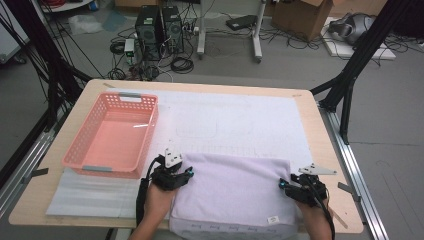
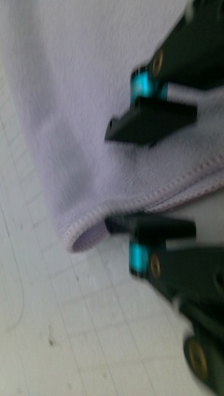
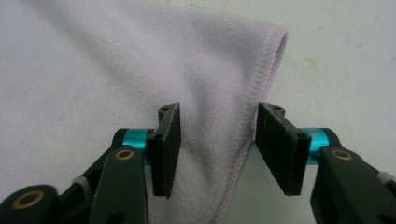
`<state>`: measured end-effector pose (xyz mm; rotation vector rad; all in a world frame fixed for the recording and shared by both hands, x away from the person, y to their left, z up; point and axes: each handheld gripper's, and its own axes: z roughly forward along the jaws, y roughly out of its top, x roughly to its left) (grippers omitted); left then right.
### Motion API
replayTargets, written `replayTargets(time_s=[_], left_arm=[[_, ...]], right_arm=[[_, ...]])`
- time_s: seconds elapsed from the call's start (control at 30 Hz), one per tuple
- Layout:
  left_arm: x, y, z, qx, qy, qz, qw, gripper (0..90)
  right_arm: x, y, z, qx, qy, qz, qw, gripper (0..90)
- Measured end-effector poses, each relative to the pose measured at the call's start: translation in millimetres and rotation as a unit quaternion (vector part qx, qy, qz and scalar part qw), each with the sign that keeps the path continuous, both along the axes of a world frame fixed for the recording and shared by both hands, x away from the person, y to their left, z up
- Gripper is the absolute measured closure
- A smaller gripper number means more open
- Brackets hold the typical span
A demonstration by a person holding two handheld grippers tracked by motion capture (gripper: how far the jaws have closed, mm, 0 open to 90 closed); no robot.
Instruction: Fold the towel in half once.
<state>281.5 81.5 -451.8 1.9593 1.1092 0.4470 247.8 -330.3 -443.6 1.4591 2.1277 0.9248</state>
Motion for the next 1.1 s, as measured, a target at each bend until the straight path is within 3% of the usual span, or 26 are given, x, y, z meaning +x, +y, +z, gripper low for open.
replayTargets(time_s=[0.03,0.1,0.13,0.2,0.23,0.3,0.47,0.63,0.73,0.83,1.1], left_arm=[[-0.7,-2.2,0.0,0.005,-0.004,-0.005,1.0,78.0],[1.0,-0.3,-0.2,-0.013,0.01,0.002,0.9999,79.8],[2.7,2.3,-0.4,-0.028,0.02,0.005,0.9994,80.4],[6.6,7.2,-0.3,-0.056,0.041,0.011,0.9975,81.3],[8.7,9.3,0.1,-0.065,0.046,0.016,0.9967,81.5],[11.4,12.1,1.9,-0.064,0.039,0.019,0.997,81.6],[12.1,13.2,2.9,-0.067,0.026,0.015,0.9973,81.7],[16.0,13.4,6.4,-0.084,0.014,0.018,0.9962,82.0],[21.4,13.1,11.7,-0.103,0.007,0.021,0.9945,82.2],[27.8,9.2,18.6,-0.094,-0.001,0.013,0.9955,82.2],[34.5,2.9,30.4,-0.098,-0.018,0.009,0.9949,82.3]], right_arm=[[0.2,0.8,0.0,0.0,-0.001,0.001,1.0,58.2],[0.2,2.8,0.5,0.01,0.004,0.015,0.9998,77.0],[0.1,3.5,0.4,0.021,0.009,0.026,0.9994,80.6],[-0.4,2.9,-0.3,0.023,0.006,0.029,0.9993,81.6],[0.2,-0.5,-1.2,0.035,0.008,0.032,0.9988,82.3],[1.0,-6.0,-3.2,0.065,0.013,0.03,0.9973,83.0],[2.8,-9.8,-4.0,0.073,0.002,0.038,0.9966,83.8],[8.0,-20.0,-4.5,0.121,0.007,0.037,0.992,84.1],[7.5,-20.8,0.6,0.122,-0.007,0.037,0.9918,84.3],[9.1,-19.9,7.3,0.115,-0.025,0.035,0.9924,84.4],[18.4,-18.6,10.8,0.109,-0.028,0.025,0.9933,84.4]])
